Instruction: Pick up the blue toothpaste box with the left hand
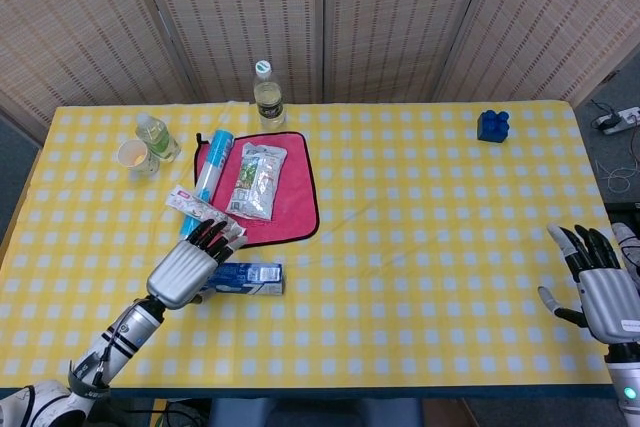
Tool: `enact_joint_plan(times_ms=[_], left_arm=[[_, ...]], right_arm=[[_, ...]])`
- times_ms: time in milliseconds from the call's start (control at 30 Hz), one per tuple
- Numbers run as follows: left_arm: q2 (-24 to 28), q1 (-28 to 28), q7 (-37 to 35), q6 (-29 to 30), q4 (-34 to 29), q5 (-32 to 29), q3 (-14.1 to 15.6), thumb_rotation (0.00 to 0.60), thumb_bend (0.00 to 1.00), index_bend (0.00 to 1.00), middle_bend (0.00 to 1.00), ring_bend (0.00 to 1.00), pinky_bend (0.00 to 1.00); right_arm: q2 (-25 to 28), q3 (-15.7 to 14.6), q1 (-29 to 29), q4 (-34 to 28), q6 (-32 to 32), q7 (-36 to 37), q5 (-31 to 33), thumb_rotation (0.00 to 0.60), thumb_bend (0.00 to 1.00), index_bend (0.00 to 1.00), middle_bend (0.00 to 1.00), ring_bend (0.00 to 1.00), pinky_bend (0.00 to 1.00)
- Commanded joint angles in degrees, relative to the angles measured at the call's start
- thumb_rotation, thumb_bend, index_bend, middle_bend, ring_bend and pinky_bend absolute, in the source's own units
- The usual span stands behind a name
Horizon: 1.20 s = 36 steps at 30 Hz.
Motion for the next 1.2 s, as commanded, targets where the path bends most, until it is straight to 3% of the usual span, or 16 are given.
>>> enact_joint_plan(times_ms=[33, 333, 767, 967, 1200], left_arm=[[0.70, 0.99, 3.47, 2.00, -1.58, -1.10, 0.14, 0.600, 0.20, 0.00, 0.08, 0.03, 0.04], [2.23, 7.00, 6.58, 13.57, -2.50, 2.14, 0.87, 0.600, 0.20, 0.00, 0.08, 0.03, 0.04], [5.09, 17.16, -5.10, 25.60, 0.45, 4.74, 3.45, 0.600, 0.20, 0.10, 0.08, 0.05, 0.04], [4.85, 21.36, -7.39, 29.51, 3.83, 3.11, 3.52, 0.600, 0.20, 0.13, 0.09, 0.08, 0.04], [5.72, 24.15, -10.00, 29.13, 3.84, 1.40, 4.48, 0.600, 0.20, 0.14, 0.09, 0.08, 0.04]], right_arm=[[0.05, 0.02, 0.01, -0.01, 0.01, -0.02, 0.02, 0.600, 0.26, 0.07, 0.12, 0.00, 0.00], [0.47, -0.13, -0.03, 0.18, -0.43, 0.00, 0.37, 0.600, 0.26, 0.07, 0.12, 0.00, 0.00], [-0.14, 0.73, 0.52, 1.18, -0.59, 1.20, 1.03, 0.600, 0.27, 0.07, 0.12, 0.00, 0.01], [-0.27, 0.81, 0.80, 1.49, -1.33, 1.83, 1.51, 0.600, 0.27, 0.08, 0.12, 0.00, 0.01], [-0.32, 0.92, 1.38, 1.30, -1.93, 1.79, 1.34, 0.600, 0.27, 0.09, 0.12, 0.00, 0.01]])
